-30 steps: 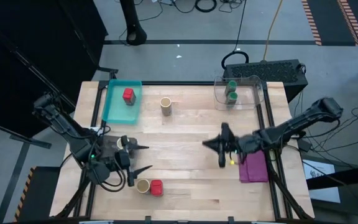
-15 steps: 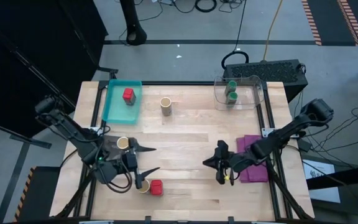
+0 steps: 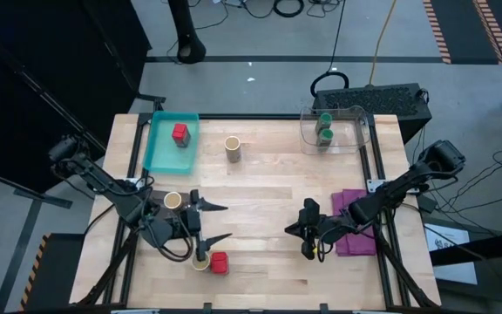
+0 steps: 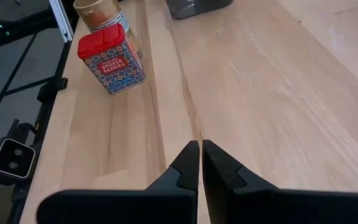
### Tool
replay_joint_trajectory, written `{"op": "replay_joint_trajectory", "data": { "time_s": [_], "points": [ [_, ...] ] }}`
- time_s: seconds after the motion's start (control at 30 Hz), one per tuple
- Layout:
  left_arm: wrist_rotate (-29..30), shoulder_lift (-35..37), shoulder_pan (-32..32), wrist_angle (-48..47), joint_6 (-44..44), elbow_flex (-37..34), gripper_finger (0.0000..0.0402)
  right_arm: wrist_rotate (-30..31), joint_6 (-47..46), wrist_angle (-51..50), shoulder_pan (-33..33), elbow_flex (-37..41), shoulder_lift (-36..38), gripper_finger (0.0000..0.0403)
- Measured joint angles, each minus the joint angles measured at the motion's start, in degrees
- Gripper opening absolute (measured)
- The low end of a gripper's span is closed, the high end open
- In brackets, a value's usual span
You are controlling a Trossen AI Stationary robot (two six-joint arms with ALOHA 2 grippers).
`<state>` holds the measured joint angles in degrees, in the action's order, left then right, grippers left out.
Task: Sort spices by type
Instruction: Put the top gold seasoning bottle into the black bin
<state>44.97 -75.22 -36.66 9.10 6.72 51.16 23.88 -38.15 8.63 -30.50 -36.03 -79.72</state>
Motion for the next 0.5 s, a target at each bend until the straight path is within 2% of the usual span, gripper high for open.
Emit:
{"op": "replay_joint_trajectory", "data": {
  "time_s": [0.5],
  "points": [
    [0.1,-2.5,0.8,-0.5,0.4,0.0,0.0341,0.3,3.5,-0.1,0.2,0.0,0.0,0.0000]
  ]
}}
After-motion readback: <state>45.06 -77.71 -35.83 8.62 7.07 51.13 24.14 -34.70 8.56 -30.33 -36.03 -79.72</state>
